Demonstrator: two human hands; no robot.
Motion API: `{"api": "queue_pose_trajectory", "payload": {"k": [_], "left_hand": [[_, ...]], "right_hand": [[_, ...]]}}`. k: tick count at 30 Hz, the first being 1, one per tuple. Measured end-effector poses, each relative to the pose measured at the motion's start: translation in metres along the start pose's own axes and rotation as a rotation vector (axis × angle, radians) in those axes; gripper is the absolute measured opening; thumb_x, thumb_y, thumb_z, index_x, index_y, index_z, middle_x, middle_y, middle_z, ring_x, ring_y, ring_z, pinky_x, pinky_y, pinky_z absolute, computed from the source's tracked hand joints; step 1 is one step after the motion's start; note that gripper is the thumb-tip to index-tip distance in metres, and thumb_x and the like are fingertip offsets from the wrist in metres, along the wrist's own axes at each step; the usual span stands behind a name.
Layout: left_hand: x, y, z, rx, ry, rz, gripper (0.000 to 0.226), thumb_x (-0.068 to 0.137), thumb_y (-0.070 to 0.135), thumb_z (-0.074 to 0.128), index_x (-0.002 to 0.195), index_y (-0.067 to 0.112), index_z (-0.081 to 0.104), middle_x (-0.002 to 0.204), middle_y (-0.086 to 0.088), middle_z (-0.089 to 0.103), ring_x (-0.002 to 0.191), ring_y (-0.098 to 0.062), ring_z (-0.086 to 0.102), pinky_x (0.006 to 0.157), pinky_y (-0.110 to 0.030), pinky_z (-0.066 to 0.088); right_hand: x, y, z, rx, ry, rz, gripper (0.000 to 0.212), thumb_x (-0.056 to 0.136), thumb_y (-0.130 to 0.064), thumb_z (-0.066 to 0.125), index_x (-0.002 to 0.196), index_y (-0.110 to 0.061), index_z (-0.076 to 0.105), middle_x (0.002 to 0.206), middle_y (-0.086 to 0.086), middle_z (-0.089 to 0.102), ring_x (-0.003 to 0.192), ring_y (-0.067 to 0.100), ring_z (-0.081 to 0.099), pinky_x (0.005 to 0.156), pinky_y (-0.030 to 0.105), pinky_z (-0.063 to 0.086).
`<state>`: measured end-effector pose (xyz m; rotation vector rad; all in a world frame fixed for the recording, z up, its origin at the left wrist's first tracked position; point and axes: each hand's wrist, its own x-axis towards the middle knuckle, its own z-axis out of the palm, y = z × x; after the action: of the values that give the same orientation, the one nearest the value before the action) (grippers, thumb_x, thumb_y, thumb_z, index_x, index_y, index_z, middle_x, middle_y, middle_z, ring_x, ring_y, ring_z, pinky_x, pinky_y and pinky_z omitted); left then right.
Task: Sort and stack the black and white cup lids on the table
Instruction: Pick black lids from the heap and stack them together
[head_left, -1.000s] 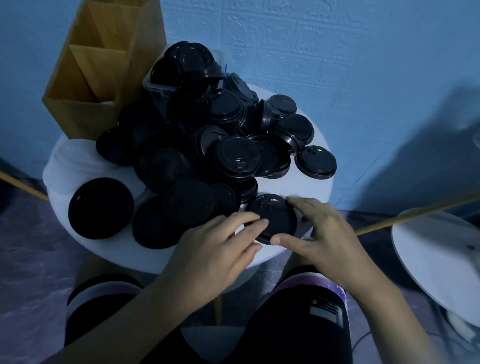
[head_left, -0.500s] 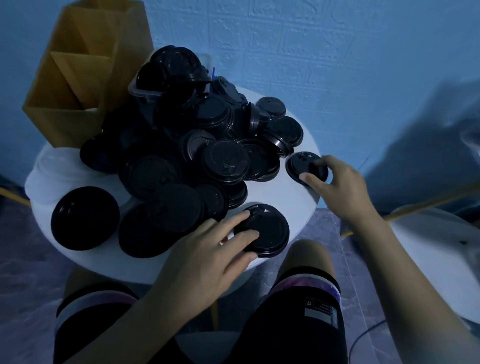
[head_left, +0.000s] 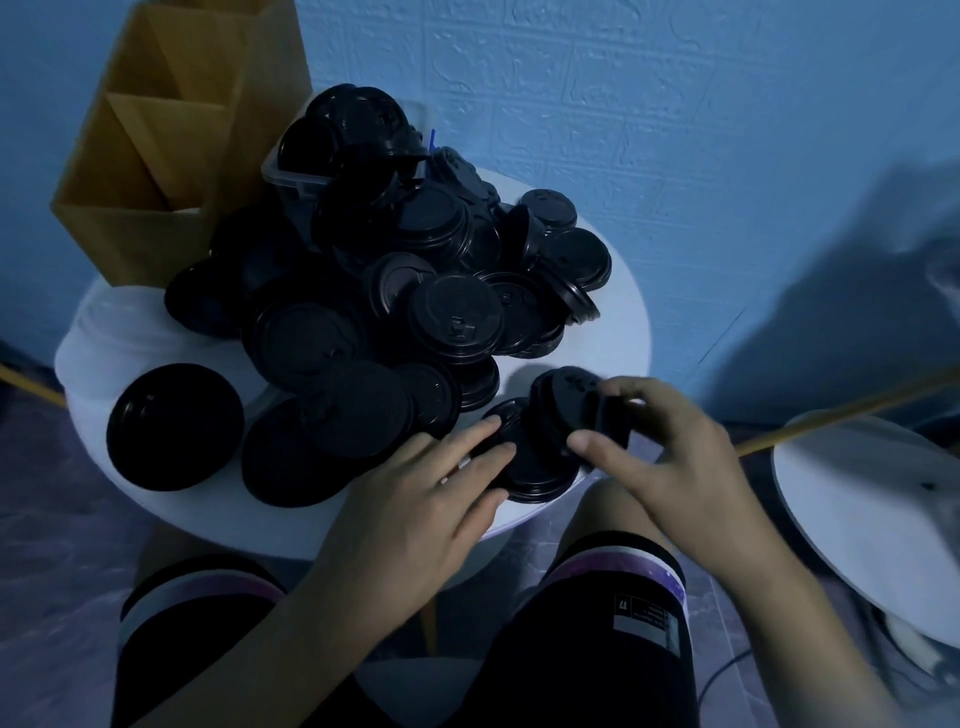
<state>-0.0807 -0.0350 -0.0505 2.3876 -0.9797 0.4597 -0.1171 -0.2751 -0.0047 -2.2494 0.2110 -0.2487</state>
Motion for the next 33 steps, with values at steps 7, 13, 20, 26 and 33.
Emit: {"api": "queue_pose_trajectory", "payload": {"k": [7,13,20,26,33], "left_hand": [[-0.001,0.001,-0.001,-0.021,0.034,-0.051,0.036,0.097,0.034,0.061,0.132,0.026,0.059,0.136,0.016,0.061,0.087,-0.011,0.061,0.067,-0.032,0.057],[-0.004,0.002,-0.001,-0.038,0.080,-0.107,0.027,0.093,0.032,0.072,0.117,0.020,0.070,0.134,0.012,0.064,0.083,-0.011,0.064,0.065,-0.033,0.058],[-0.003,0.004,-0.001,-0.038,0.100,-0.130,0.017,0.095,0.037,0.063,0.102,0.024,0.072,0.123,0.015,0.071,0.073,-0.010,0.061,0.063,-0.027,0.052],[-0.006,0.002,-0.006,-0.061,0.121,-0.112,0.010,0.096,0.021,0.064,0.093,0.020,0.074,0.096,0.015,0.073,0.070,-0.010,0.056,0.069,-0.011,0.033],[-0.008,0.003,-0.005,-0.079,0.139,-0.138,0.016,0.093,0.031,0.059,0.093,0.023,0.073,0.077,0.014,0.064,0.067,-0.009,0.055,0.055,-0.024,0.045]], "right_hand": [[-0.010,-0.007,0.019,-0.118,-0.067,-0.059,0.077,0.072,-0.072,0.070,0.138,-0.036,0.056,0.129,-0.026,0.054,0.116,-0.004,0.052,0.096,0.013,0.041],[-0.012,-0.011,0.023,-0.163,-0.109,-0.062,0.081,0.074,-0.070,0.074,0.145,-0.038,0.051,0.122,-0.030,0.056,0.125,0.006,0.051,0.104,0.036,0.046],[-0.011,-0.010,0.016,-0.217,-0.228,-0.145,0.083,0.080,-0.062,0.072,0.153,-0.038,0.040,0.147,-0.026,0.046,0.130,-0.002,0.043,0.110,0.023,0.036],[-0.009,-0.013,0.016,-0.232,-0.297,-0.150,0.089,0.077,-0.056,0.080,0.154,-0.043,0.037,0.150,-0.032,0.037,0.098,-0.001,0.049,0.108,0.032,0.044],[-0.003,-0.014,0.017,-0.267,-0.303,-0.165,0.090,0.077,-0.058,0.079,0.155,-0.041,0.037,0.153,-0.030,0.036,0.116,0.001,0.053,0.110,0.022,0.038]]}}
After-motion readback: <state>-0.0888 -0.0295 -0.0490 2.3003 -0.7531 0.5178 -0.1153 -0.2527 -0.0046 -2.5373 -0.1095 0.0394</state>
